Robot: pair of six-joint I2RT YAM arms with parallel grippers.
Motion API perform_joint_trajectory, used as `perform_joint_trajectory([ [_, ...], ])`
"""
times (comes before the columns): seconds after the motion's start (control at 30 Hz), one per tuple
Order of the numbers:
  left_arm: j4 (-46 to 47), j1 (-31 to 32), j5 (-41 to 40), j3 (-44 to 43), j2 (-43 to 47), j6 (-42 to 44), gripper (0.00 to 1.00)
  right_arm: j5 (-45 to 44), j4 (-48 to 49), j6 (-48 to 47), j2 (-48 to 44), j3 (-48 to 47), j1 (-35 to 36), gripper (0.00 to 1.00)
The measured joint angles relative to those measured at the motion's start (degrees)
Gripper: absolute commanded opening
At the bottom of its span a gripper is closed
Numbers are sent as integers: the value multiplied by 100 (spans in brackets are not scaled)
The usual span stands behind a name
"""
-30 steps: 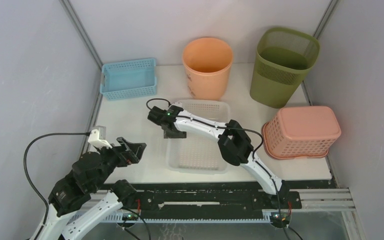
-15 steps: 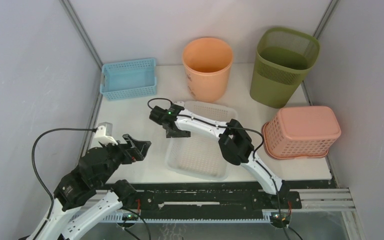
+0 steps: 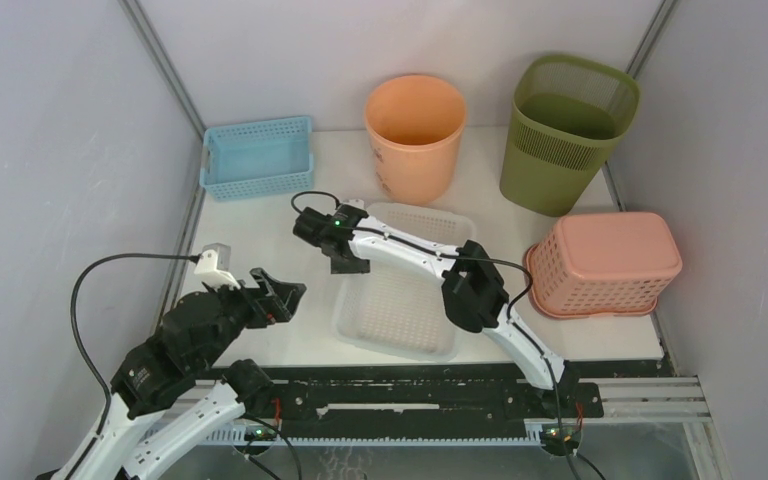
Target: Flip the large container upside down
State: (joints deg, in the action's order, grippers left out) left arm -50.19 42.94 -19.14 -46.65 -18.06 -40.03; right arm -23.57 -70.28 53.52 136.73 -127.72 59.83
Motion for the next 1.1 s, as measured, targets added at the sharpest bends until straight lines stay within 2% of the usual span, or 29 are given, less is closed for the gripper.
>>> perform_joint_trajectory([
  [0.3, -9, 0, 33, 0, 39, 111, 100, 114, -79, 103, 0, -74, 35, 46],
  [0.5, -11, 0, 46, 0, 122, 109, 100, 155, -166, 133, 0, -46, 48, 30],
  [0.83, -35, 0, 52, 0, 136, 109, 100, 111, -404, 103, 33, -50, 52, 31],
  [0.9, -39, 0, 57, 0, 136, 109, 100, 111, -411, 87, 39, -63, 50, 25],
  [1.0, -48, 0, 96, 0, 136, 107, 100, 120, -413, 59, 46, -72, 39, 0],
  [1.1, -50, 0, 118, 0, 136, 107, 100, 151, -407, -35, 46, -70, 24, 0],
])
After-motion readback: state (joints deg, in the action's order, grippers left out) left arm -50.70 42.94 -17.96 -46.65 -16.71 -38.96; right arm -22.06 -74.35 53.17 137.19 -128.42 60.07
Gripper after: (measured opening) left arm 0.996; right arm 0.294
